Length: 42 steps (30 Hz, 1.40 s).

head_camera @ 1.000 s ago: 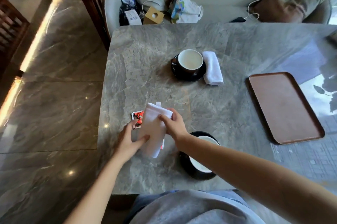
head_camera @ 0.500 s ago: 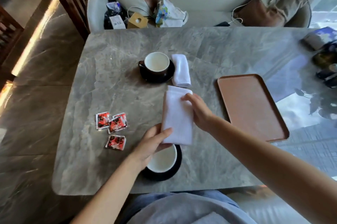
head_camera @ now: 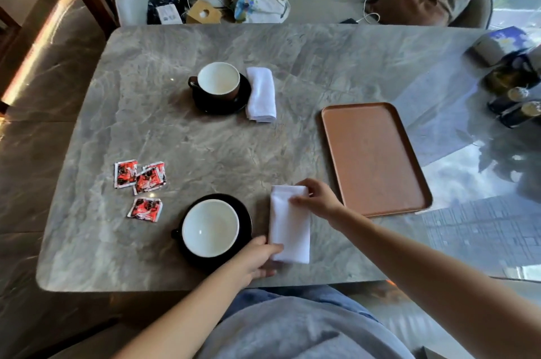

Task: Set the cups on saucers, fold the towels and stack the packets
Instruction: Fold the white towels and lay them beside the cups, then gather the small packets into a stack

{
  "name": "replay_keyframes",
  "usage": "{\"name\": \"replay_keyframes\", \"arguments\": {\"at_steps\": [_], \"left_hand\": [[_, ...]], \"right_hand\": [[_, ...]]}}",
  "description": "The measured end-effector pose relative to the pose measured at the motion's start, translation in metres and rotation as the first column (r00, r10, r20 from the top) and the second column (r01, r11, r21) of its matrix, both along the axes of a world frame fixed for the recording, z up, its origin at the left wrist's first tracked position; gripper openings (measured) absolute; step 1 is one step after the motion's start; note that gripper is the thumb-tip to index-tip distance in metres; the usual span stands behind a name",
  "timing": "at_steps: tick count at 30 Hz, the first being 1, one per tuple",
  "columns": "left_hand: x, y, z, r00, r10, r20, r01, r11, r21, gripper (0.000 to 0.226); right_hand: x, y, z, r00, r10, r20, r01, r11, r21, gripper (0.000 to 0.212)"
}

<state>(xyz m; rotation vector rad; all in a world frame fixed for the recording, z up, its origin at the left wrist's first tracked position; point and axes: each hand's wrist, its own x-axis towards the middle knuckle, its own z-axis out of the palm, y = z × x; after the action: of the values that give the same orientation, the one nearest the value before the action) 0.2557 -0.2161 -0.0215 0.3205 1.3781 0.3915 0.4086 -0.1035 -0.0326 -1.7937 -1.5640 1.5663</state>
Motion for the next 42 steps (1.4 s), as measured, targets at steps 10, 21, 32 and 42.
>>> {"name": "replay_keyframes", "arguments": {"at_steps": [10, 21, 32, 42], "left_hand": [[-0.012, -0.028, -0.011, 0.968, 0.249, 0.016, -0.246, 0.964, -0.099, 0.022], [-0.025, -0.052, -0.02, 0.889, 0.453, 0.065, -0.419, 0.863, -0.282, 0.021], [-0.072, -0.07, -0.013, 0.995, 0.091, -0.038, -0.093, 0.995, -0.041, 0.024], [-0.206, -0.082, -0.014, 0.713, 0.292, -0.637, -0.012, 0.914, 0.406, 0.014]], "right_hand": [[-0.014, -0.004, -0.012, 0.994, 0.078, 0.078, -0.081, 0.996, 0.038, 0.034], [-0.038, -0.016, -0.014, 0.989, 0.105, 0.102, -0.113, 0.991, 0.073, 0.032], [-0.037, -0.012, -0.01, 0.965, 0.073, 0.251, -0.144, 0.95, 0.277, 0.033], [-0.137, -0.004, 0.015, 0.916, 0.33, 0.23, -0.402, 0.777, 0.486, 0.013]]}}
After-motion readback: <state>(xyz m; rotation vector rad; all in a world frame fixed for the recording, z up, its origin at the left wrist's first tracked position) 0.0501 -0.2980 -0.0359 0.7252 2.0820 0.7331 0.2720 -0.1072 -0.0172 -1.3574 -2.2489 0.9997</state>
